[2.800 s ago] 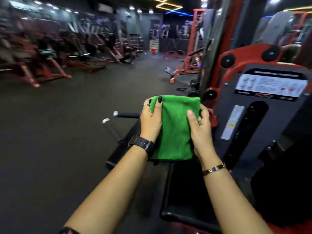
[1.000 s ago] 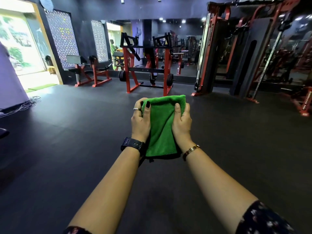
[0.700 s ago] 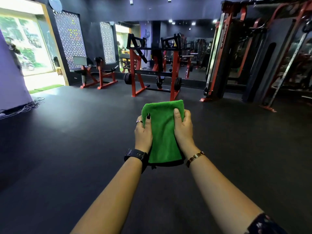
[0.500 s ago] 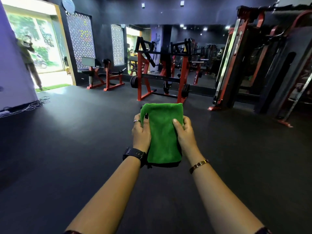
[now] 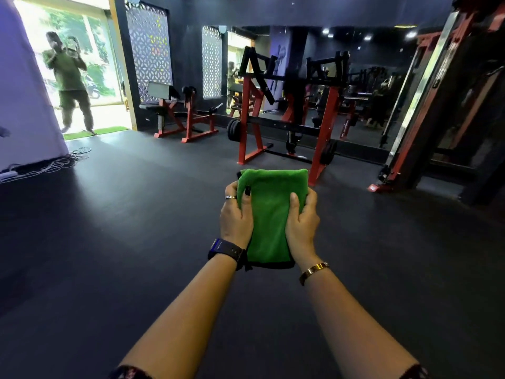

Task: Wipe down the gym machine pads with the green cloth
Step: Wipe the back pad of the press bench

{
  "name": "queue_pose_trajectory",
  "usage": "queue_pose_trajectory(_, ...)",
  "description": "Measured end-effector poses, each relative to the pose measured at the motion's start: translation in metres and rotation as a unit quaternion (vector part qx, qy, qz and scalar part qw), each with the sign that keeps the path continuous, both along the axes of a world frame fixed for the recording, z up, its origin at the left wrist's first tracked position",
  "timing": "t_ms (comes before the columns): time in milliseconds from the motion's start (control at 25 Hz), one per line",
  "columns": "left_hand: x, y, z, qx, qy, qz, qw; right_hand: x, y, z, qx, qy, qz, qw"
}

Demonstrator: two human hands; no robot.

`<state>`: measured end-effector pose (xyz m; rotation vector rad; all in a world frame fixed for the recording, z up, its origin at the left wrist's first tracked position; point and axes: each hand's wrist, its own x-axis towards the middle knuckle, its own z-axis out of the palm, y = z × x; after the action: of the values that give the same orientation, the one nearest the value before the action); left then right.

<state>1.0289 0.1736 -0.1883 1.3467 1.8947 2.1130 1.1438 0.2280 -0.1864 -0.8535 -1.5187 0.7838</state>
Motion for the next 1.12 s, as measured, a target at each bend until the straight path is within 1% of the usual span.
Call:
queue_pose_trajectory(240, -0.117, 0.215, -0.008, -0.033, -0.014, -0.003, 0.999, -0.117, 0.213, -0.010, -0.007, -0.047, -0.064, 0.997)
queue_pose_trajectory(320, -0.145, 0.272, -0.013, -0.034, -0.014, -0.014, 0.999, -0.141, 0.270, -0.012, -0.004, -0.076, -0.066, 0.995)
queue_pose_trajectory(480, -0.209, 0.406, -0.017, -0.028, -0.007, -0.012, 1.000, -0.203, 0.405, -0.014, 0.001, -0.085, -0.062, 0.994)
queue_pose_trajectory(600, -0.263, 0.514, -0.015, -0.027, -0.017, 0.008, 0.999, -0.257, 0.516, -0.009, 0.019, -0.076, -0.028, 0.997)
queue_pose_trajectory(800, -0.357, 0.695, 0.003, -0.030, -0.035, 0.030, 0.998, -0.353, 0.707, 0.004, -0.007, -0.055, 0.054, 0.997)
queue_pose_trajectory(960, -0.430, 0.810, 0.005, -0.051, -0.027, 0.050, 0.997, -0.426, 0.821, 0.000, -0.022, -0.050, 0.081, 0.995)
queue_pose_trajectory(1120, -0.518, 0.933, -0.010, -0.042, -0.040, 0.054, 0.997, -0.511, 0.948, -0.011, -0.013, -0.061, 0.091, 0.994)
